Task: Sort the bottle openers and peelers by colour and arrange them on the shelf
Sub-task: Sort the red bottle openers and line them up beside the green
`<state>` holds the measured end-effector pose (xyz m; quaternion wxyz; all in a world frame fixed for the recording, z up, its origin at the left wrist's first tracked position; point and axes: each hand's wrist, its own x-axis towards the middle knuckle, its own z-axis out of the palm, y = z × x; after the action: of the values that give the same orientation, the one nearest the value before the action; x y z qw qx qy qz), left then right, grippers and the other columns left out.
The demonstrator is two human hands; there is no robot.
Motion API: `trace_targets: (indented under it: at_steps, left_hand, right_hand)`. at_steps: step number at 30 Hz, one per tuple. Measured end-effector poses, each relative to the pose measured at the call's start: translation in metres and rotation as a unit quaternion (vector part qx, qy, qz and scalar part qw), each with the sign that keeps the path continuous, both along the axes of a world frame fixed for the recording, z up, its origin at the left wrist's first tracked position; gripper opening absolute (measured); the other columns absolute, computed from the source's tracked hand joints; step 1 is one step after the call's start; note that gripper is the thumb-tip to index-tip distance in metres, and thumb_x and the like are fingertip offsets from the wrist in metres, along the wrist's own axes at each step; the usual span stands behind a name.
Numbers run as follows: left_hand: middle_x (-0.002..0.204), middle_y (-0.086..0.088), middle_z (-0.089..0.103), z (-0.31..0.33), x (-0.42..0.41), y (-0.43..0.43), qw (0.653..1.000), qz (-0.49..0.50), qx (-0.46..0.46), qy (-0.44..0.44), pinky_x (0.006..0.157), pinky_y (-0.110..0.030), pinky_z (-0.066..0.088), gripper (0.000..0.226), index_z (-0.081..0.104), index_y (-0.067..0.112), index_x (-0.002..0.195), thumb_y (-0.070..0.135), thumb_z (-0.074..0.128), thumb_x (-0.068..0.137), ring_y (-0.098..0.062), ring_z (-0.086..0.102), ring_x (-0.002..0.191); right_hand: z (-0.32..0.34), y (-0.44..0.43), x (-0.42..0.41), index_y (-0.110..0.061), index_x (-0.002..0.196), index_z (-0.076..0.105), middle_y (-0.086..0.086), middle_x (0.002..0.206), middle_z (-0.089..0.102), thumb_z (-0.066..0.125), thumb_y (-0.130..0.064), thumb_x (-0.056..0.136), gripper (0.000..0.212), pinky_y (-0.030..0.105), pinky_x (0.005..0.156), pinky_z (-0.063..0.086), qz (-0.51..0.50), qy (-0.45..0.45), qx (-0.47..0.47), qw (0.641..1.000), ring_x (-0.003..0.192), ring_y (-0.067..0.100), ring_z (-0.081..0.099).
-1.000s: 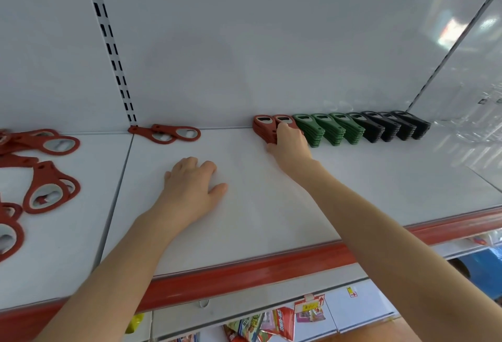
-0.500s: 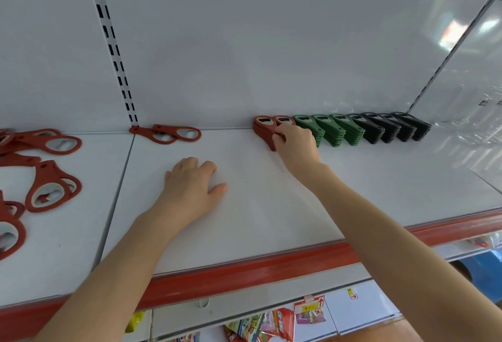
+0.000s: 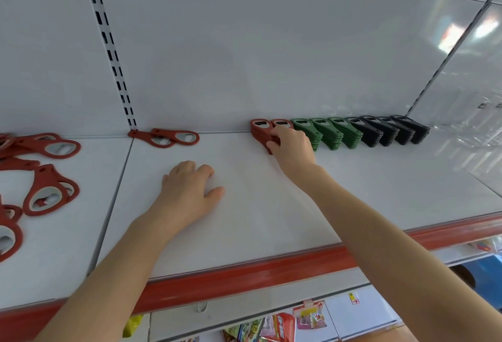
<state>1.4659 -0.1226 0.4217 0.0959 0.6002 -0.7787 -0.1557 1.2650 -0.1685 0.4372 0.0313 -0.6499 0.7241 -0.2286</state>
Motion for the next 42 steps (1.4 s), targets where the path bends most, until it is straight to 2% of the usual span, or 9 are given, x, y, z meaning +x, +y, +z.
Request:
trace_targets:
  at_steps: [4,10,16,21,23,25,31,38,42]
  left_hand:
    - [0.131,-0.009,0.041,0.0,0.0,0.0,1.0,0.003,0.003,0.006,0.107,-0.041,0.029,0.047,0.044,0.017,0.131,0.042,0.047,0.091,-0.025,0.035,0.126]
    - [0.133,-0.008,0.04,0.001,0.0,0.001,1.0,0.004,0.004,0.013,0.108,-0.04,0.028,0.048,0.044,0.017,0.132,0.041,0.049,0.091,-0.024,0.034,0.127]
    - [0.134,-0.007,0.039,0.003,-0.001,0.001,1.0,0.004,0.007,0.01,0.108,-0.037,0.028,0.048,0.043,0.017,0.133,0.041,0.049,0.091,-0.024,0.033,0.128]
    - [0.135,-0.007,0.041,0.01,0.001,0.002,1.0,0.011,0.004,-0.021,0.107,-0.038,0.03,0.05,0.041,0.015,0.135,0.042,0.045,0.092,-0.024,0.038,0.126]
    - [0.134,-0.008,0.043,0.014,0.006,0.006,0.999,0.026,-0.019,-0.032,0.105,-0.039,0.032,0.051,0.039,0.014,0.136,0.043,0.042,0.093,-0.024,0.041,0.124]
    - [0.135,-0.008,0.044,0.018,0.012,0.014,0.998,0.041,-0.039,-0.032,0.104,-0.038,0.033,0.051,0.039,0.014,0.136,0.043,0.04,0.094,-0.025,0.043,0.123]
    - [0.128,-0.009,0.052,0.02,0.049,0.042,0.989,0.108,-0.097,0.017,0.093,-0.033,0.04,0.045,0.048,0.013,0.132,0.036,0.045,0.094,-0.025,0.051,0.114]
    - [0.118,-0.01,0.058,0.017,0.092,0.055,0.98,0.161,-0.115,0.03,0.087,-0.034,0.043,0.039,0.054,0.013,0.126,0.034,0.046,0.093,-0.026,0.054,0.107]
    - [0.123,-0.006,0.056,0.014,0.114,0.049,0.98,0.146,-0.124,0.046,0.091,-0.033,0.04,0.04,0.053,0.015,0.127,0.035,0.046,0.093,-0.023,0.05,0.113]
  right_hand:
    - [0.002,0.002,-0.001,-0.006,0.108,0.061,0.015,0.1,0.063,0.048,-0.019,0.092,0.024,0.033,0.067,0.041,0.002,0.005,0.0,1.0,0.091,0.034,0.057]
    - [-0.001,-0.002,-0.004,-0.005,0.097,0.062,0.015,0.097,0.064,0.044,-0.023,0.097,0.026,0.03,0.063,0.03,0.015,0.046,-0.004,0.999,0.09,0.034,0.056]
    - [0.001,-0.001,-0.007,-0.004,0.093,0.06,0.009,0.086,0.055,0.044,-0.026,0.097,0.027,0.031,0.062,0.032,0.03,0.056,0.003,0.998,0.089,0.034,0.056]
    - [0.019,0.016,-0.006,-0.006,0.089,0.059,0.011,0.085,0.061,0.041,-0.03,0.097,0.031,0.03,0.058,0.027,0.031,0.075,-0.067,0.994,0.075,0.029,0.049]
    - [0.028,0.021,0.001,-0.002,0.083,0.056,0.011,0.078,0.063,0.044,-0.029,0.095,0.033,0.033,0.059,0.037,0.082,0.032,-0.093,0.992,0.071,0.03,0.052]
    - [0.034,0.021,0.015,0.002,0.089,0.06,0.016,0.084,0.067,0.048,-0.027,0.094,0.032,0.04,0.071,0.048,0.167,-0.036,-0.08,0.982,0.08,0.034,0.06]
    - [0.023,-0.016,0.084,-0.007,0.09,0.064,0.008,0.095,0.067,0.049,-0.03,0.092,0.026,0.038,0.08,0.05,0.294,-0.035,0.016,0.955,0.093,0.029,0.06]
    - [0.009,-0.059,0.154,-0.012,0.106,0.058,0.009,0.11,0.06,0.051,-0.058,0.083,0.052,0.029,0.073,0.037,0.19,0.069,0.096,0.975,0.106,0.03,0.055]
    - [0.004,-0.063,0.17,-0.012,0.112,0.058,0.012,0.114,0.06,0.058,-0.04,0.085,0.039,0.029,0.072,0.038,0.165,0.095,0.114,0.975,0.109,0.032,0.054]
